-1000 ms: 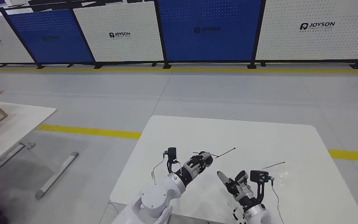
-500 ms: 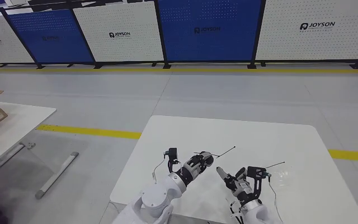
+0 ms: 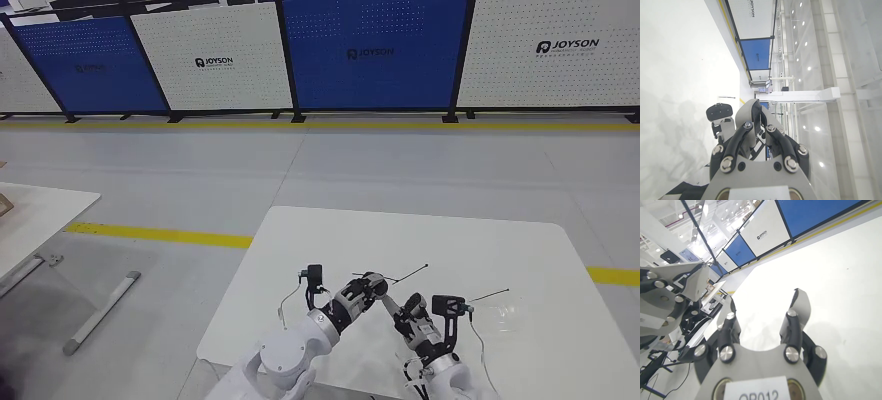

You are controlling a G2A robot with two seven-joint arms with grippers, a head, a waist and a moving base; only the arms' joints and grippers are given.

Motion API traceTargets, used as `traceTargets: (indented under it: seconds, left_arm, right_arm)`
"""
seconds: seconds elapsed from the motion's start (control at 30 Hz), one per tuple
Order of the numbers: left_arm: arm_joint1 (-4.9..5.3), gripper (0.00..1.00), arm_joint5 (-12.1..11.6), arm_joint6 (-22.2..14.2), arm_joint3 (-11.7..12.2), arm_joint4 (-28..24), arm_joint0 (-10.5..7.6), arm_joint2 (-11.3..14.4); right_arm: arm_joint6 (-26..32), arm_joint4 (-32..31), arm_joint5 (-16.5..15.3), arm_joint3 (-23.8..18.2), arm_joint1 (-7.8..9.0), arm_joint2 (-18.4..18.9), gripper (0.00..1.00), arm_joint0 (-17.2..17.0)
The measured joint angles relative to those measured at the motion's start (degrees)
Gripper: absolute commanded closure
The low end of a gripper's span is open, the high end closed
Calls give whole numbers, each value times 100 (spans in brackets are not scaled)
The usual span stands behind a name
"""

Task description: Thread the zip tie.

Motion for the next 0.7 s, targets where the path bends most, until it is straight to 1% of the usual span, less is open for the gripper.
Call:
traceTargets:
  seconds: [0.17,0.27,0.43,0.53,0.57,0.7]
  left_arm:
    - [2,100,-18,-39,31,59,-12,24]
    - [6,100,-9,-74,24,125,-10,48]
    - [17,100,35,-205,21,194,-9,81]
    - [26,100,58,-290,18,226,-4,89]
    - [29,100,57,-303,13,235,1,86]
    - [34,100,30,-309,5,252,19,78]
  right_arm:
    - [-11,111,-178,-18,3,39,54,-11]
    - [-8,105,-211,-74,9,67,53,-40]
    - [-78,98,-248,-160,14,100,56,-95]
    - [-135,48,-201,-192,13,106,58,-110]
    - [-148,27,-155,-202,9,99,60,-109]
    - [-157,10,-95,-205,-2,72,63,-89]
